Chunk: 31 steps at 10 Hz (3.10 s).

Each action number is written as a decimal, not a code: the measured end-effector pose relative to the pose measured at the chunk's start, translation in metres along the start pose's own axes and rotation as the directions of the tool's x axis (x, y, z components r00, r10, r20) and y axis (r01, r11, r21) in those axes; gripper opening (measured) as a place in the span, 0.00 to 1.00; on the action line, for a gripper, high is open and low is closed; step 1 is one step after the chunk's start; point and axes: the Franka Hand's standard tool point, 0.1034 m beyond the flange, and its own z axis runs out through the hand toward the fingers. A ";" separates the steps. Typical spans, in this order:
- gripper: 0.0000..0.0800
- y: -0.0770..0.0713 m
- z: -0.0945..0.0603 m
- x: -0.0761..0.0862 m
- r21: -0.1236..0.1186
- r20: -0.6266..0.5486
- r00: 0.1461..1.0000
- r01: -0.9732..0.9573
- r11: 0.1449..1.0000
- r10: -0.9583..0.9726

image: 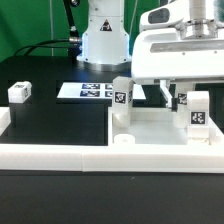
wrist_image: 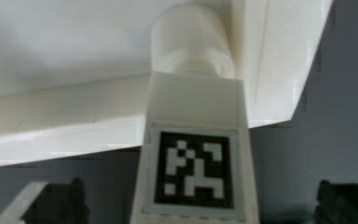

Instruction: Assemble square table

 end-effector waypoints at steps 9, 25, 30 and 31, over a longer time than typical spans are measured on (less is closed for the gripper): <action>0.81 0.001 -0.016 0.006 -0.011 0.221 0.967 -0.130 0.991 0.129; 0.81 0.016 0.002 0.011 -0.126 0.610 0.771 -0.136 0.983 0.185; 0.37 0.016 0.002 0.011 -0.294 0.550 0.700 -0.349 0.890 0.456; 0.37 0.016 0.002 0.011 -0.342 0.521 0.666 -0.410 0.846 0.533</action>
Offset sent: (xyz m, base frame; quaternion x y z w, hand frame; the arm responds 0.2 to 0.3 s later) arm 0.0000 0.0000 0.0000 0.0000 0.0000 0.0000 1.0000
